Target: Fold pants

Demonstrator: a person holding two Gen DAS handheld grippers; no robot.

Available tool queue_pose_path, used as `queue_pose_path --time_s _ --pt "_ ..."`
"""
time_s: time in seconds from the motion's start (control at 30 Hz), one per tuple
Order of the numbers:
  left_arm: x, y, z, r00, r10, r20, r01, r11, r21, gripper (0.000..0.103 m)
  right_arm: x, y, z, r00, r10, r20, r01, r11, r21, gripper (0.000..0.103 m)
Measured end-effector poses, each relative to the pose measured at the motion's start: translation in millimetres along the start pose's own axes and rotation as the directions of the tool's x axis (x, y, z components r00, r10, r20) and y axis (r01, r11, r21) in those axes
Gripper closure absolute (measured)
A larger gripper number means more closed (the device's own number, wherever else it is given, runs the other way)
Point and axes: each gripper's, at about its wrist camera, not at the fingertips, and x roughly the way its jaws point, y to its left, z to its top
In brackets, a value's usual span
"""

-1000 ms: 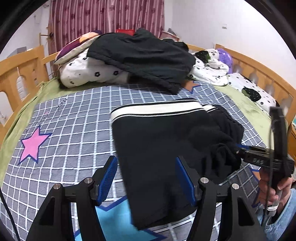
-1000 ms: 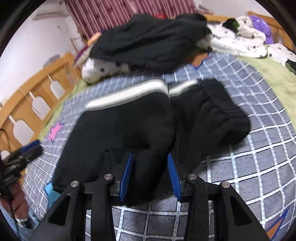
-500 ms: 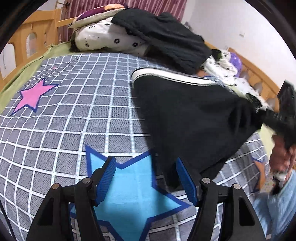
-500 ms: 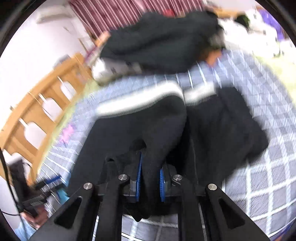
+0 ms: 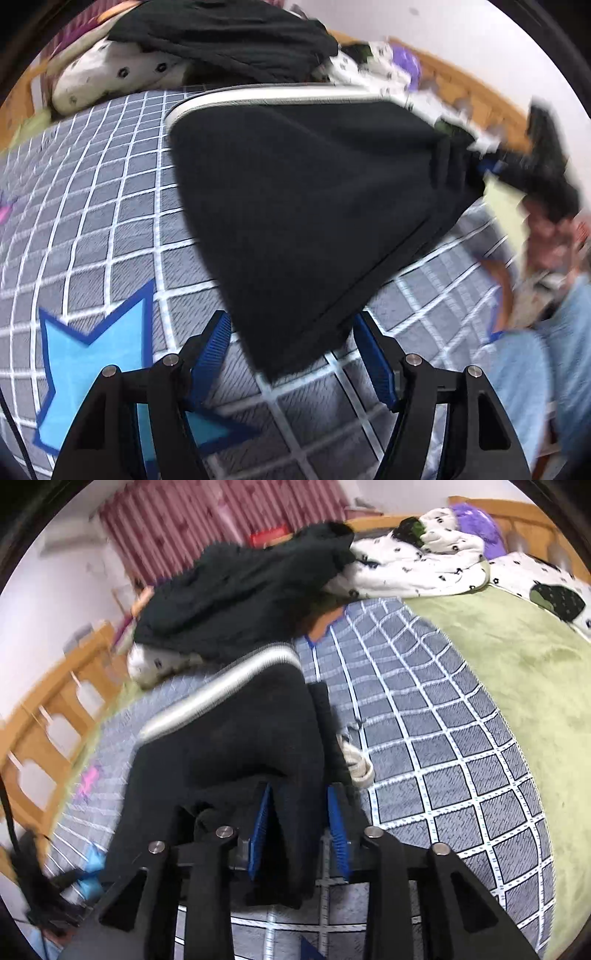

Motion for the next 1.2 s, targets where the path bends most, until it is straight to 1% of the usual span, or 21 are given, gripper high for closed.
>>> queue_pose_path --time_s 0.03,0.07,0.1,0.13,0.17,0.2,0.23,0.3,0.37,0.43,0.47,0.5,0.53,0.57,0.6,0.67,0.73,0.87,0.93,1.03,1.2 --pt "5.7 -4.2 1.2 0.998 0.066 0.005 -0.066 0.998 0.011 0.041 -1.9 -0.6 2.2 1.000 0.000 0.023 0.000 1.000 0.007 0.071" --pt "10.6 -4.8 2.6 0.996 0.092 0.010 -0.092 0.996 0.004 0.055 -0.7 0.0 3.7 1.000 -0.011 0.025 0.010 1.000 0.008 0.071" --pt "10.6 -1.0 3.3 0.996 0.090 0.018 -0.089 0.996 -0.018 0.066 7.1 1.5 3.2 1.000 -0.026 -0.008 0.026 1.000 -0.002 0.078" --pt "8.3 4.1 2.8 0.996 0.081 0.028 -0.080 0.996 -0.039 0.069 14.9 4.0 3.7 0.999 -0.040 -0.037 0.039 0.999 -0.024 0.087" --pt "5.2 11.2 1.1 0.998 0.056 0.038 -0.054 0.996 -0.064 0.073 20.1 6.1 -0.2 0.997 -0.068 -0.048 0.066 0.996 -0.053 0.088" --pt "3.3 17.1 -0.9 0.998 0.039 0.041 -0.036 0.996 -0.083 0.074 24.8 8.6 -6.3 0.994 -0.091 -0.056 0.085 0.992 -0.091 0.089" --pt "2.7 22.9 -2.7 0.999 0.016 0.033 -0.012 0.995 -0.102 0.074 28.9 7.9 -10.7 0.991 -0.102 -0.083 0.092 0.989 -0.117 0.089" --pt "-1.0 31.5 -6.0 0.999 -0.036 0.028 0.039 0.990 -0.134 0.071 28.9 4.6 -15.3 0.991 -0.077 -0.105 0.068 0.994 -0.085 0.089" --pt "-5.0 34.1 -8.1 0.999 -0.052 0.011 0.053 0.989 -0.141 0.071 23.3 6.8 -16.8 0.989 -0.088 -0.116 0.073 0.989 -0.129 0.087" --pt "-14.2 38.0 -10.9 0.998 -0.064 -0.012 0.062 0.989 -0.132 0.061 12.7 8.5 -10.9 0.989 -0.085 -0.124 0.063 0.984 -0.168 0.085" --pt "-20.1 40.6 -12.3 0.998 -0.055 -0.009 0.053 0.991 -0.126 0.051 3.5 8.0 -4.8 0.991 -0.070 -0.110 0.050 0.984 -0.173 0.084" --pt "-28.5 43.6 -14.7 0.999 -0.040 0.001 0.040 0.991 -0.125 0.044 -2.0 7.4 -0.7 0.994 -0.063 -0.092 0.047 0.983 -0.175 0.078" --pt "-34.1 47.5 -15.6 0.999 -0.034 0.015 0.035 0.991 -0.128 0.043 -10.9 8.3 7.1 0.997 -0.057 -0.057 0.047 0.984 -0.174 0.066" --pt "-41.0 51.0 -15.0 0.999 -0.033 0.035 0.038 0.990 -0.134 0.041 -14.6 8.8 15.3 0.998 -0.048 -0.033 0.042 0.985 -0.169 0.059" --pt "-45.6 54.9 -10.7 0.998 -0.032 0.050 0.039 0.989 -0.142 0.038 -13.8 9.9 22.9 0.999 -0.040 -0.026 0.035 0.985 -0.167 0.048" --pt "-45.4 61.5 5.9 0.997 -0.032 0.067 0.043 0.986 -0.161 0.036 -0.5 16.0 40.8 0.999 -0.036 -0.032 0.030 0.985 -0.170 0.044" --pt "-37.2 66.3 25.8 0.997 -0.040 0.070 0.052 0.983 -0.176 0.036 22.6 22.9 50.3 0.996 -0.045 -0.073 0.030 0.981 -0.194 0.040" --pt "-0.8 83.5 65.4 0.988 -0.118 0.104 0.141 0.958 -0.252 0.036 75.8 15.8 51.4 0.977 -0.090 -0.191 0.055 0.982 -0.182 0.040" --pt "28.7 92.0 80.3 0.986 -0.151 0.076 0.167 0.942 -0.290 0.037 91.9 9.2 46.6 0.971 -0.111 -0.212 0.072 0.981 -0.182 0.038" --pt "68.1 100.9 90.5 0.989 -0.146 -0.007 0.136 0.939 -0.315 0.037 99.1 -2.1 47.8 0.970 -0.046 -0.237 0.011 0.989 -0.148 0.038" --pt "86.6 104.3 97.6 0.987 -0.156 0.032 0.158 0.928 -0.338 0.037 126.3 -1.5 52.2 0.961 -0.001 -0.276 -0.039 0.989 -0.140 0.038"
